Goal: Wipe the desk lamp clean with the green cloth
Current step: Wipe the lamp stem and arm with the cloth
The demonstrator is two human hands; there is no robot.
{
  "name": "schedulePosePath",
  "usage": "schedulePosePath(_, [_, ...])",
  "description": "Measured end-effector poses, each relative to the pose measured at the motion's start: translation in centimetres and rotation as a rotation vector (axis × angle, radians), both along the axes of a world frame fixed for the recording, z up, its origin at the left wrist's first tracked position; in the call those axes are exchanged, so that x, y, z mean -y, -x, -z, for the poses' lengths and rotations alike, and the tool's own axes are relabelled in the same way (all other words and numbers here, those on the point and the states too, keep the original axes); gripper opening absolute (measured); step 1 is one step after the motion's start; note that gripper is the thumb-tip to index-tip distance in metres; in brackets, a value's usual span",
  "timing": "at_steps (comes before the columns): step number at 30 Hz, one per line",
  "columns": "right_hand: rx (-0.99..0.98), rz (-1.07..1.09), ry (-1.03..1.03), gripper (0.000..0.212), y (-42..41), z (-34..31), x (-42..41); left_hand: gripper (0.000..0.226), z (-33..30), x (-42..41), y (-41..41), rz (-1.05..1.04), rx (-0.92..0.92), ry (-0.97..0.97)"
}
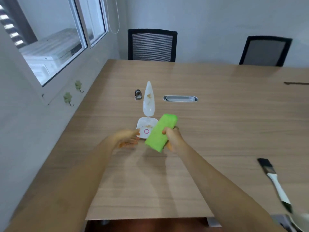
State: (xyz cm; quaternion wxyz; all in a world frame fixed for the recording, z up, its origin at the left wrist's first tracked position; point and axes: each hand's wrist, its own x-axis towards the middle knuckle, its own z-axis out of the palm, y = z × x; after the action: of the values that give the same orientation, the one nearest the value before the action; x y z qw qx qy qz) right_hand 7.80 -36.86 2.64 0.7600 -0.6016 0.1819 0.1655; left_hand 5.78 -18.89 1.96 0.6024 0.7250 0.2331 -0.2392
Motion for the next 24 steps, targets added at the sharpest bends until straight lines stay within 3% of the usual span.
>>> schedulePosePath(5, [0.323, -0.015, 0.495, 0.023, -1.8, -5.8, 3.7, 0.068, -5.5, -1.8, -3.7, -0.121, 0.227, 0.032])
schedulePosePath(10, [0.735, -0.033, 0.665, 0.035, -1.6, -12.1, 4.4, 0.072, -11.0, -1.1, -6.9, -0.102, 0.368, 0.291])
schedulePosePath(13, [0.944, -0.062, 0.752, 0.053, -1.0, -14.0, 3.4, 0.067, -12.5, 0.1, -7.8, -0.038, 0.390, 0.283])
schedulePosePath(15, [1.098, -0.085, 0.816, 0.055, -0.5, -14.4, 2.7, 0.062, -12.7, 0.5, -8.2, -0.021, 0.382, 0.241])
schedulePosePath(18, [1.285, -0.226, 0.958, 0.056, 0.0, -14.3, 1.8, 0.030, -12.5, 0.4, -8.5, -0.021, 0.363, 0.232])
schedulePosePath(24, [1.359, -0.519, 1.076, 0.056, 0.8, -13.9, 1.3, 0.008, -12.6, 0.4, -8.5, 0.038, 0.361, 0.207])
